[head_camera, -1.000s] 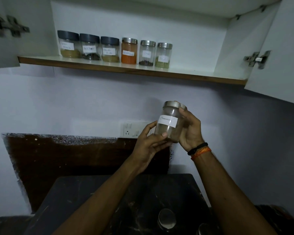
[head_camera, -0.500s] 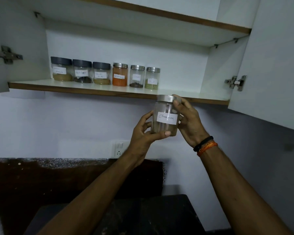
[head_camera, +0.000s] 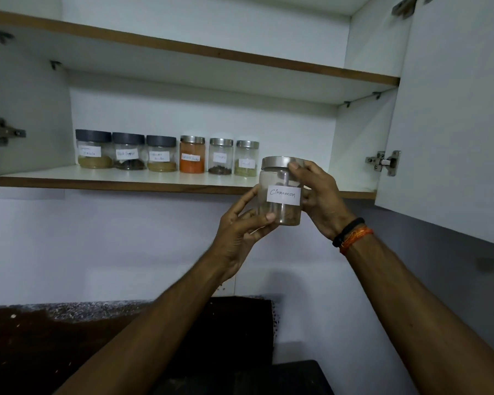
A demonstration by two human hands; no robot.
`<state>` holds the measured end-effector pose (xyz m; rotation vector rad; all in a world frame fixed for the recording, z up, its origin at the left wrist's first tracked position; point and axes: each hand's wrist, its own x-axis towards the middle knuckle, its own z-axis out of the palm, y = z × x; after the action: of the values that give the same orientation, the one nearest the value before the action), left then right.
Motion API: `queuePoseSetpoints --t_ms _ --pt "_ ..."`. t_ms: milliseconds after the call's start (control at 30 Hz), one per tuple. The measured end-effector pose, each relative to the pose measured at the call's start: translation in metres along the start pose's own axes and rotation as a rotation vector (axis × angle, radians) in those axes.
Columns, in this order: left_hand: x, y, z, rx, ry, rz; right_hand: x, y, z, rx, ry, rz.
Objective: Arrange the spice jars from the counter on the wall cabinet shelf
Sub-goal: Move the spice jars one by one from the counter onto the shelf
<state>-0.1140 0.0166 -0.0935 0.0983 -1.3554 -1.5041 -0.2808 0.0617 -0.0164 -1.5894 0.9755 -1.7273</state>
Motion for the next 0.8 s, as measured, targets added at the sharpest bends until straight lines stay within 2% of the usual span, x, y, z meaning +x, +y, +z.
queuePoseSetpoints --t_ms 300,567,633,700,800 --pt "0.078 0.028 0.009 0.140 -0.069 -0.027 0.066 -0.026 -0.028 -0.087 0.013 -0.038" --pt "0.133 0.038 0.009 0.396 -0.084 -0.087 0.118 -0.029 -0.052 -0.192 -0.010 -0.060" --pt "0.144 0.037 0.006 0.622 -0.072 -0.070 0.131 -0.023 -0.056 -0.201 -0.001 -0.064" --pt "0.154 0.035 -0.003 0.983 -0.095 -0.042 0.145 -0.014 -0.059 -0.214 0.010 -0.061" --pt "0.166 0.030 -0.020 1.538 -0.287 -0.100 0.163 0.002 -0.064 -0.233 0.034 -0.049"
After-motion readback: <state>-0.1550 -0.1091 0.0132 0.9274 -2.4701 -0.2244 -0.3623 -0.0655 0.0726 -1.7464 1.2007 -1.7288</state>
